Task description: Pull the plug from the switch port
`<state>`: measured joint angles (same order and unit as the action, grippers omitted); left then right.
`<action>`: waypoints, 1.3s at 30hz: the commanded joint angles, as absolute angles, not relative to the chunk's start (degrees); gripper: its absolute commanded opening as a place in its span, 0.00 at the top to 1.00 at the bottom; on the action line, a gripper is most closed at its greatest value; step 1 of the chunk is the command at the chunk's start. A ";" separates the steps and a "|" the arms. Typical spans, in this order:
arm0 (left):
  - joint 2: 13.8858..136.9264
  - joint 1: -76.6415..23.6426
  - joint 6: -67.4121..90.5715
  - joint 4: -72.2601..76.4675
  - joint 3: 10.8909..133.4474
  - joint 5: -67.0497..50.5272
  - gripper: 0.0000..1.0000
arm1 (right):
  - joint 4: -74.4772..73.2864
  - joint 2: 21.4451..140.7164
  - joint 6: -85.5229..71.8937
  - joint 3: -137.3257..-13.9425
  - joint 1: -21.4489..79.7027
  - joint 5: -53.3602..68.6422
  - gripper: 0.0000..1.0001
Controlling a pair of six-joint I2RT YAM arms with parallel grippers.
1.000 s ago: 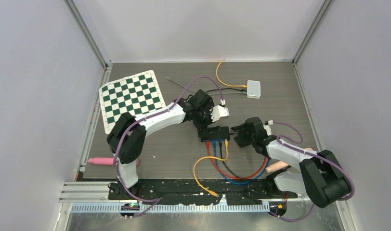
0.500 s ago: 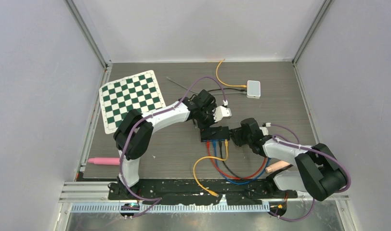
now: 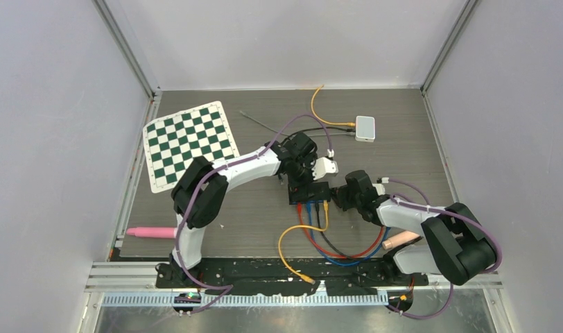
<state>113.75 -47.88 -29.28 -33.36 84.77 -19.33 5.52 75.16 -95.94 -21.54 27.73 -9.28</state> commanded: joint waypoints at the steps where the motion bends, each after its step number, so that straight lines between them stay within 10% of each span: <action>1: 114.94 -48.16 -31.17 -35.34 87.32 -17.25 0.00 | 4.32 76.05 -96.20 -20.73 28.13 -11.15 0.75; 12: 116.69 -48.61 -31.34 -36.16 87.31 -15.02 0.05 | 5.33 75.77 -95.06 -20.22 28.13 -11.64 0.94; 39: 118.87 -48.57 -31.13 -38.54 87.01 -13.88 0.31 | 12.76 70.20 -81.17 -17.31 23.40 -7.57 0.95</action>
